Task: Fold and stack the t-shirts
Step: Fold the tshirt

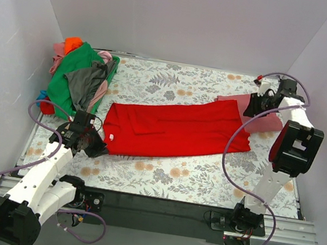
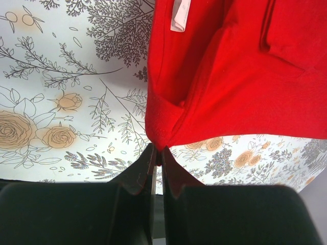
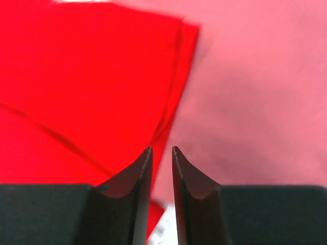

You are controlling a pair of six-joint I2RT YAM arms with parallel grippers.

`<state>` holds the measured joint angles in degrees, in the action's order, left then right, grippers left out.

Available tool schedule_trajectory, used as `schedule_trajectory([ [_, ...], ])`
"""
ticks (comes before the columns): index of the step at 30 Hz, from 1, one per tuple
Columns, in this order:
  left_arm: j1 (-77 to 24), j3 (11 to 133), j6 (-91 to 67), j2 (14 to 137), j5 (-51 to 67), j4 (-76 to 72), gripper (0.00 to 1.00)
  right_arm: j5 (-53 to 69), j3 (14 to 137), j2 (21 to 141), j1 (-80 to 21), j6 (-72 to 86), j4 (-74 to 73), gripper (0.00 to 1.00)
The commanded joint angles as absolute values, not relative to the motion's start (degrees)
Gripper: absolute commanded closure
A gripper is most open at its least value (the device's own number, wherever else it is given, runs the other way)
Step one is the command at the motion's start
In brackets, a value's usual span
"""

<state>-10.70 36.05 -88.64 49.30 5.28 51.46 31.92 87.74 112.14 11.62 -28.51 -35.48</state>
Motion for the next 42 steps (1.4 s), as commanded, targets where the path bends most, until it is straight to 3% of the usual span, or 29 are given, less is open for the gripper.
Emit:
schedule_trajectory([
  [1,-10.3,37.8,-87.9,48.3,4.0,52.8,1.00,24.9,93.3,116.5,10.5,-26.0,-32.3,0.73],
  [7,-10.3,37.7,-88.0,48.1,3.9,53.0,1.00,18.9,96.9,122.0,9.2,-27.2,-32.3,0.79],
  [11,-10.3,37.7,-88.1,48.2,4.0,52.9,1.00,14.6,99.4,125.8,8.8,-27.2,-32.4,0.91],
  [32,-10.3,37.7,-88.7,48.8,2.9,53.3,1.00,0.3,127.1,145.0,8.3,-17.7,-33.4,0.99],
  [42,-10.3,37.8,-89.1,48.6,2.5,53.6,1.00,4.6,125.8,144.2,7.5,-15.4,-33.0,0.99],
])
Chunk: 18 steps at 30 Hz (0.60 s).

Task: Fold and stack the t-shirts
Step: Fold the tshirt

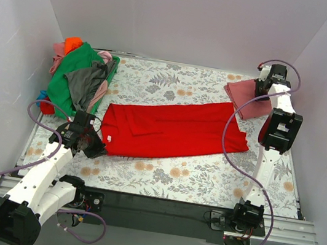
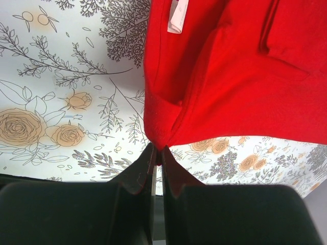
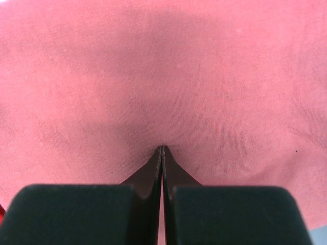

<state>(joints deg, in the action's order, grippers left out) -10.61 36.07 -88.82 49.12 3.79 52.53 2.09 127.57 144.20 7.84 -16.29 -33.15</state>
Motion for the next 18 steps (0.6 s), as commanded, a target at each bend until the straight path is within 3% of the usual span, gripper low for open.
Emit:
schedule_trajectory([
  [1,-10.3,37.8,-89.1,48.5,2.5,53.5,1.00,5.4,125.0,143.0,7.5,-15.7,-32.4,0.98],
  [7,-10.3,37.7,-88.9,48.2,2.8,53.3,1.00,10.2,114.1,131.8,6.2,-18.4,-29.0,0.80],
  [18,-10.3,37.4,-88.8,46.7,3.1,53.3,1.00,15.1,100.2,121.0,1.1,-21.9,-26.2,0.61],
])
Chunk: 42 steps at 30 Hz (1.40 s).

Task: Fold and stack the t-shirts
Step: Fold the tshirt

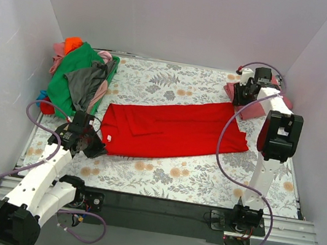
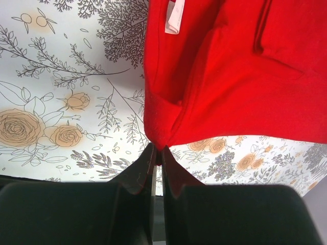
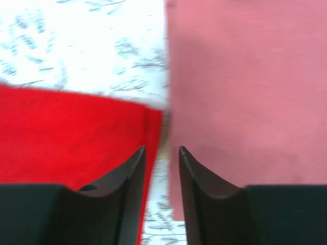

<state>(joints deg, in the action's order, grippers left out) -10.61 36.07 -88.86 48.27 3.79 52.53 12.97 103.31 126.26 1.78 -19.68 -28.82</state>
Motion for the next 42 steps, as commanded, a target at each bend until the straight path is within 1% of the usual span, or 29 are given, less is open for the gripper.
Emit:
schedule_trajectory([
  [1,-10.3,37.4,-88.7,46.7,3.1,53.2,1.00,15.3,97.1,119.9,0.7,-22.4,-25.5,0.59],
  [4,-10.3,37.4,-88.6,47.2,3.5,52.8,1.00,16.0,93.3,115.6,0.3,-24.0,-23.6,0.55],
  [8,-10.3,37.3,-88.4,46.9,3.9,52.6,1.00,19.1,87.5,109.8,0.1,-26.3,-23.8,0.55],
  [12,-10.3,37.2,-88.2,46.4,4.0,52.4,1.00,21.4,82.9,105.6,0.1,-29.8,-24.1,0.52],
  [13,-10.3,37.2,-88.2,46.5,4.1,52.4,1.00,22.1,82.1,104.8,0.1,-32.3,-24.7,0.50],
  [15,-10.3,37.2,-88.2,46.3,4.3,52.3,1.00,23.6,79.2,102.7,0.1,-34.7,-25.6,0.50],
  [19,-10.4,37.2,-88.0,45.7,4.5,52.1,1.00,25.1,76.8,101.3,0.1,-40.8,-29.4,0.48],
  [26,-10.3,37.1,-87.8,45.5,4.7,52.0,1.00,29.6,71.5,95.0,0.1,-51.1,-33.5,0.47],
  [29,-10.3,37.1,-87.8,45.8,4.8,51.9,1.00,30.1,70.1,93.5,0.1,-56.2,-36.0,0.44],
  [34,-10.3,37.2,-87.6,46.1,4.9,51.9,1.00,28.0,71.5,94.8,0.1,-63.6,-42.4,0.43],
  [42,-10.3,37.1,-87.5,46.1,5.1,51.9,1.00,21.7,73.6,98.5,0.5,-65.5,-44.6,0.43],
])
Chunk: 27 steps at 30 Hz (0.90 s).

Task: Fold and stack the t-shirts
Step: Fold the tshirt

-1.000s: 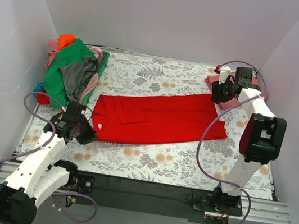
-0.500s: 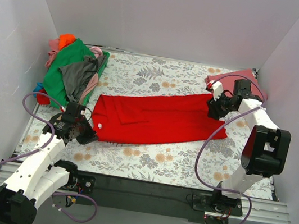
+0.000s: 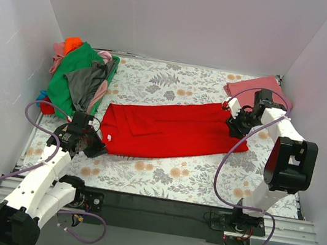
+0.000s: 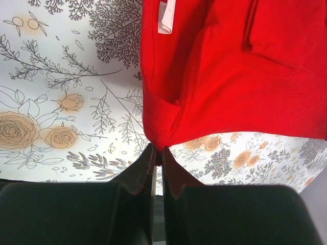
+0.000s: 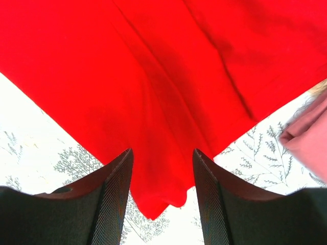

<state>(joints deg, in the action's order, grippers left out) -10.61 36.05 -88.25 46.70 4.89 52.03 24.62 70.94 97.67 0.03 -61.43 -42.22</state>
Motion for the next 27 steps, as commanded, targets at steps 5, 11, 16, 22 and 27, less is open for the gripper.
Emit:
schedule_trajectory([
  [5,-10.3,37.1,-87.5,46.4,5.2,51.9,1.00,19.9,77.8,102.1,2.4,-64.7,-44.4,0.45],
  [11,-10.3,37.1,-87.5,46.5,5.3,51.8,1.00,17.4,80.4,106.0,2.5,-65.0,-44.2,0.46],
  [16,-10.3,37.1,-87.5,46.5,5.2,51.8,1.00,16.9,81.4,108.5,2.5,-65.0,-44.2,0.48],
  [22,-10.3,37.1,-87.5,46.6,5.1,51.8,1.00,17.3,80.4,108.7,2.5,-65.3,-44.4,0.50],
  [27,-10.3,37.1,-87.5,46.8,5.1,51.8,1.00,17.3,80.1,109.7,2.5,-65.1,-44.4,0.62],
])
